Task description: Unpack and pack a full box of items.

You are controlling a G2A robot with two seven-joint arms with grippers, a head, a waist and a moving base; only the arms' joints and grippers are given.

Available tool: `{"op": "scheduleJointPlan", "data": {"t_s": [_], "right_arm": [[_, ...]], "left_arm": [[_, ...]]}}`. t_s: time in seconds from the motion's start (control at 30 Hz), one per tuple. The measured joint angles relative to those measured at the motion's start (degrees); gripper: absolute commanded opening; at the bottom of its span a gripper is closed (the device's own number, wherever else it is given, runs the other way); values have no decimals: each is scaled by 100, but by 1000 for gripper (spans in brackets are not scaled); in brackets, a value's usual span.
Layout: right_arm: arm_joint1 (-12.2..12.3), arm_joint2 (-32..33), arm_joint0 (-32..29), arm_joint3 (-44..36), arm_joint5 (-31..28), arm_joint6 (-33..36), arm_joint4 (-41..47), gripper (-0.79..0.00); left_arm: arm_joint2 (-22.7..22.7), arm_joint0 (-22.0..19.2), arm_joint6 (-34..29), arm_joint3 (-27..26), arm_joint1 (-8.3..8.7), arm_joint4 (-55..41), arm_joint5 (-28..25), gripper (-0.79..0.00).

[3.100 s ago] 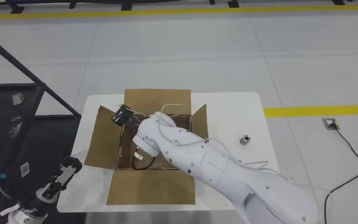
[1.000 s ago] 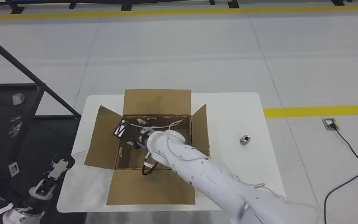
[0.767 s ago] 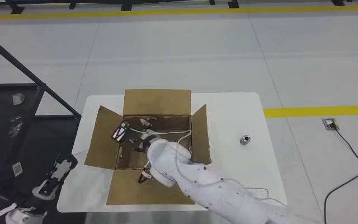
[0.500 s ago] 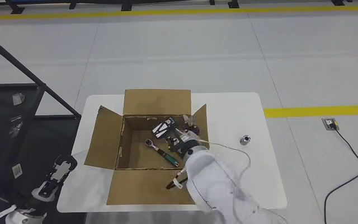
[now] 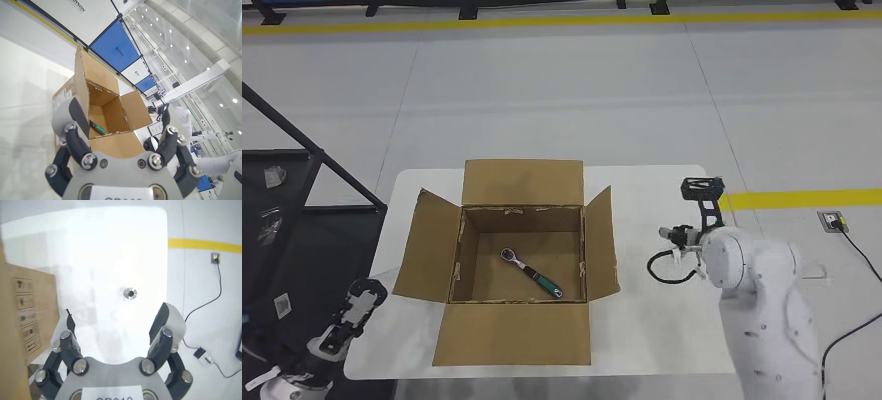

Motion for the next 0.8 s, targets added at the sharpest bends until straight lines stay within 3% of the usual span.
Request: {"op": "scheduleJointPlan", "data": {"t_s": [0.3, 0.57, 0.73, 0.77, 0.8], "right_arm": [[3, 139, 1059, 2973, -311, -685, 677, 0], [49, 227, 1440, 4116, -498, -1073, 926, -28], [78, 245, 1588, 4588, -560, -1338, 1022, -231], [80, 233, 1622, 4668, -560, -1360, 1028, -351], [81, 214, 1670, 4771, -555, -1389, 1039, -403]], "left_arm": [[17, -9, 74, 59, -28, 5, 50, 0], [18, -9, 75, 59, -28, 7, 51, 0], [17, -9, 75, 59, -28, 7, 51, 0], [17, -9, 75, 59, -28, 7, 51, 0], [17, -9, 75, 59, -28, 7, 51, 0]]}}
